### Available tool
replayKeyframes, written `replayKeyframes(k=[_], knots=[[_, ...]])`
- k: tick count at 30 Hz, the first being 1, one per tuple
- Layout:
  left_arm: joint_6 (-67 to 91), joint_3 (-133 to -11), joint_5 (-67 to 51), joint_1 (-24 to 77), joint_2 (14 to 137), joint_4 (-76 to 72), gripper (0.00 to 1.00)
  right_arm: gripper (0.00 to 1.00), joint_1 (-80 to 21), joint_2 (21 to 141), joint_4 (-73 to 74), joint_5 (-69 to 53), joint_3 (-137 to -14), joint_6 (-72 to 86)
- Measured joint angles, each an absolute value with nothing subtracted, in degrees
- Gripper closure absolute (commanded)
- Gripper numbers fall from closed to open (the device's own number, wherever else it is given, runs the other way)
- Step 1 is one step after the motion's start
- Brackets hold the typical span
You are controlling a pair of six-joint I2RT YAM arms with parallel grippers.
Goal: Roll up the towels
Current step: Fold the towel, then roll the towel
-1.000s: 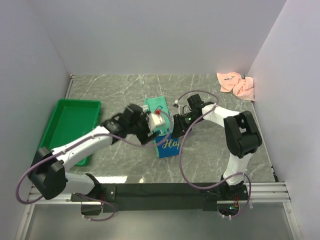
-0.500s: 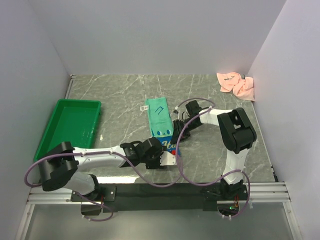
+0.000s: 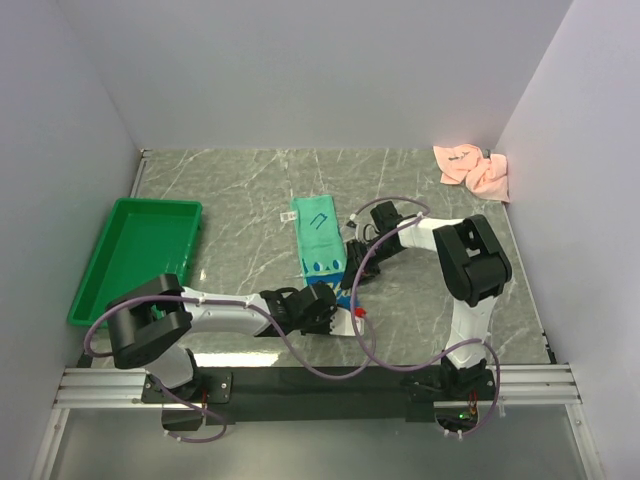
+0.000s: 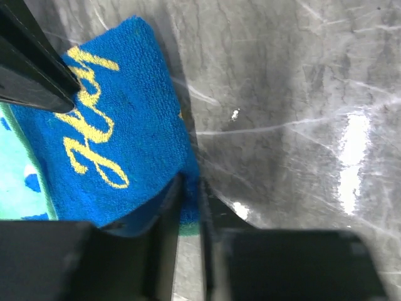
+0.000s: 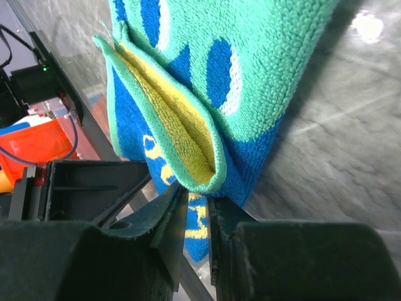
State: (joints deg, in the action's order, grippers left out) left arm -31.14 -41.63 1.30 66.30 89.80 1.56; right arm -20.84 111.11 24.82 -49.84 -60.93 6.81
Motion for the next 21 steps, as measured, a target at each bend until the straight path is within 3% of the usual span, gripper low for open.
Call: replayKeyframes(k=[4, 21], knots=[[-30.00, -41.60, 1.17, 66.30, 89.38, 2.92, 0.99, 0.75, -21.47, 111.26, 24.73, -50.33, -60.93, 6.98], [-24.03, -44.97, -16.78, 57.21, 84.53, 20.14, 0.99, 0.71, -23.90, 110.17, 30.59, -50.63, -66.02, 3.38]])
